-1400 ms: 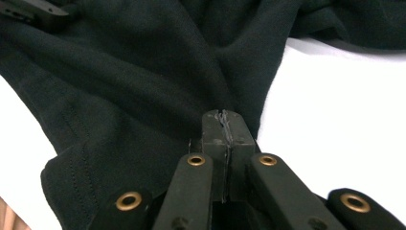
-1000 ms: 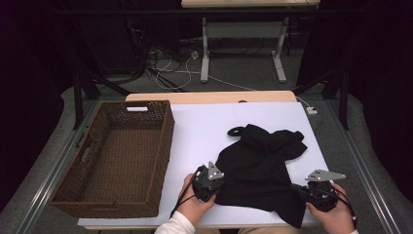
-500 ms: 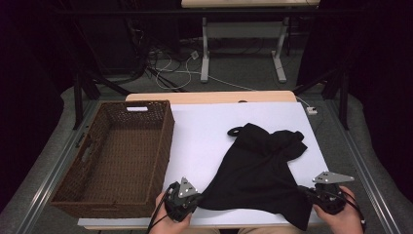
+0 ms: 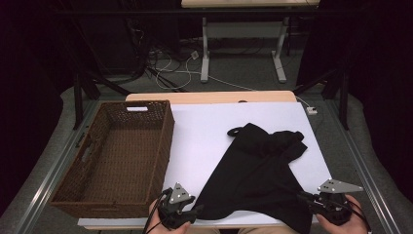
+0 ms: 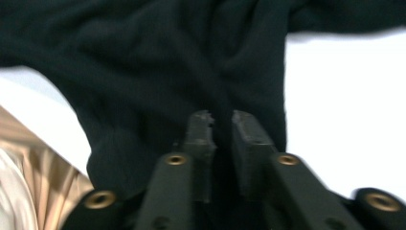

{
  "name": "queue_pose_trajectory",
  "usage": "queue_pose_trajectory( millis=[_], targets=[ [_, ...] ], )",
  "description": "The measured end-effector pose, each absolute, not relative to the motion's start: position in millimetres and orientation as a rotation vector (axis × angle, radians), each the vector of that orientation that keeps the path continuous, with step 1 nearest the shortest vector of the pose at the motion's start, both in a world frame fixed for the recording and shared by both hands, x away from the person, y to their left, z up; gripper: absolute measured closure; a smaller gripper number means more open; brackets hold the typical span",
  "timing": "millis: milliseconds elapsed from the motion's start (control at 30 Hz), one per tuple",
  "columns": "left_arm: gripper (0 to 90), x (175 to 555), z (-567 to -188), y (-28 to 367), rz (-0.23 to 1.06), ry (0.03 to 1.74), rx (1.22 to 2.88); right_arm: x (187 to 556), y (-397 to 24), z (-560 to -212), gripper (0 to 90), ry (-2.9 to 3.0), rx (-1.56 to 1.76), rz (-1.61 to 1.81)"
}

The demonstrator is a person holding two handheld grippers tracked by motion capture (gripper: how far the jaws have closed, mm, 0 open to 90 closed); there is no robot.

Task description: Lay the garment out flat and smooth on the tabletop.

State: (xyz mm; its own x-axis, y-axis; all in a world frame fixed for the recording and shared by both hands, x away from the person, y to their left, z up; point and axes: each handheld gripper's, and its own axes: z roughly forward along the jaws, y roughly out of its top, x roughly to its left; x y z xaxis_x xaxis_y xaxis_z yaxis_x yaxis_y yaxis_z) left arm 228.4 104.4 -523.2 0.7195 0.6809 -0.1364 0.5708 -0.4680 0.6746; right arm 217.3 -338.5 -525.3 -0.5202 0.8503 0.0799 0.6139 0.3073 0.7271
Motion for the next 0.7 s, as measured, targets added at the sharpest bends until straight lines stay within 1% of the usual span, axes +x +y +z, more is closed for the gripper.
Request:
queue_pose_trajectory(
  millis=[200,233,333,467,667,700],
  targets=[
    [52.6,258,-528,96,0.235,0.964,2.194,226,-344,-524,60.2,2.152,1.381,1.117],
    [52.6,264,-529,94,0.24,0.964,2.201,227,-344,-524,59.2,2.134,1.398,1.102],
    [52.8,279,-536,88,0.255,0.98,2.208,238,-344,-531,57.9,2.142,1.41,1.069],
    [52.8,295,-546,78,0.244,0.987,2.219,247,-340,-542,57.9,2.174,1.399,0.995],
    [53.1,305,-555,60,0.261,0.951,2.251,249,-340,-551,57.4,2.174,1.406,0.956],
    [54.5,305,-554,57,0.259,0.939,2.254,250,-341,-552,58.1,2.18,1.408,0.948]
  ],
)
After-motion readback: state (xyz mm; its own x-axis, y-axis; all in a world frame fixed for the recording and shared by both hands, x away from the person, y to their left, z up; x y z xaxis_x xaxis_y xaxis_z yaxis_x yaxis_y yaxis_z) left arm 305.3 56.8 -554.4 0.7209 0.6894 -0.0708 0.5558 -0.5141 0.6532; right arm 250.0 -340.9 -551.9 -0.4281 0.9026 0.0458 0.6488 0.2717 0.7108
